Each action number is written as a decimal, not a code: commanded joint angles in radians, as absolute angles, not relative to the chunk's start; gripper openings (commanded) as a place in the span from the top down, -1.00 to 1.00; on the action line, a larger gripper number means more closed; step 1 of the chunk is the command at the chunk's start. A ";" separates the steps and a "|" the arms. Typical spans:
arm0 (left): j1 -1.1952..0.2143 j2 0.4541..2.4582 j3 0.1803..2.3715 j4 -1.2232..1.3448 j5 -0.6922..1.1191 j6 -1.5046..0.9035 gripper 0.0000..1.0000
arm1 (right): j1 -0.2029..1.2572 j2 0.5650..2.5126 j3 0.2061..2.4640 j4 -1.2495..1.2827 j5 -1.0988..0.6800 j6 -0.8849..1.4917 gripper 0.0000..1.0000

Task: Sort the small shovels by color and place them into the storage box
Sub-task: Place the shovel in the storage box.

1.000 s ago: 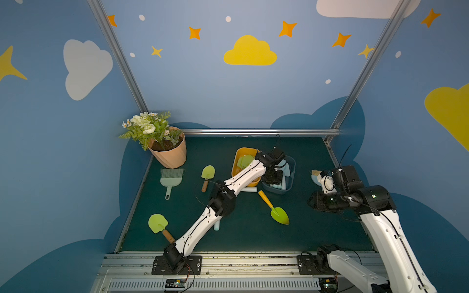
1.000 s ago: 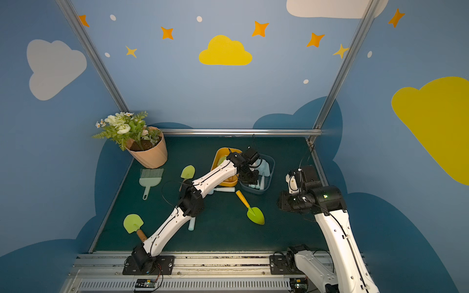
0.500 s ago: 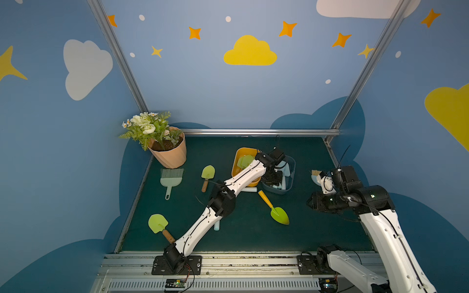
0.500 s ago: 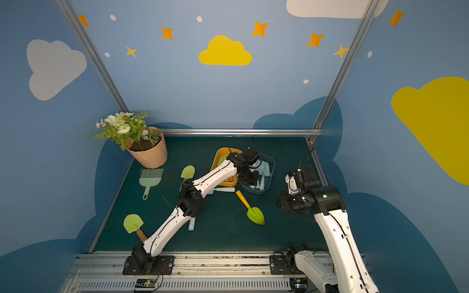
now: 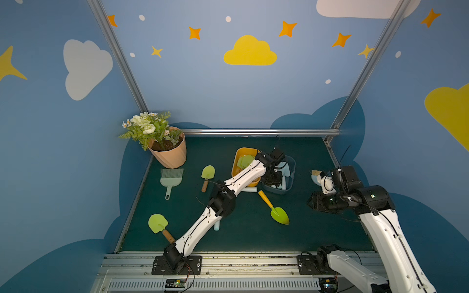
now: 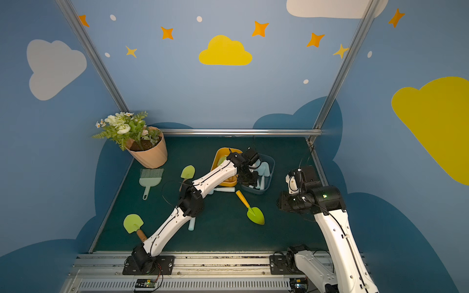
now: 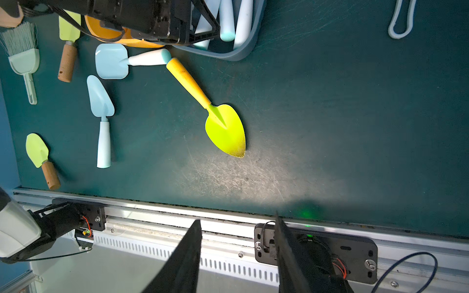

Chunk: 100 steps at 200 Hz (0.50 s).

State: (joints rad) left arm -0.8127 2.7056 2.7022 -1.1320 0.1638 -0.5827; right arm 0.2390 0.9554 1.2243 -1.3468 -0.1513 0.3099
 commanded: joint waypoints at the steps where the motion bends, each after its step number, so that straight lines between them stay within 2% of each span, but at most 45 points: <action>1: -0.826 2.641 2.724 -1.140 0.144 -0.543 0.43 | 0.236 0.956 1.239 -1.348 -0.155 0.316 0.05; 50: -0.872 2.463 2.704 -1.118 0.014 -0.455 0.30 | 0.236 0.971 1.283 -1.353 -0.151 0.327 0.05; 73: -0.883 2.325 2.594 -1.117 -0.078 -0.444 0.19 | 0.235 0.980 1.301 -1.345 -0.168 0.336 0.05; 100: -0.879 2.145 2.405 -1.133 -0.173 -0.450 0.17 | 0.237 0.988 1.311 -1.325 -0.195 0.363 0.05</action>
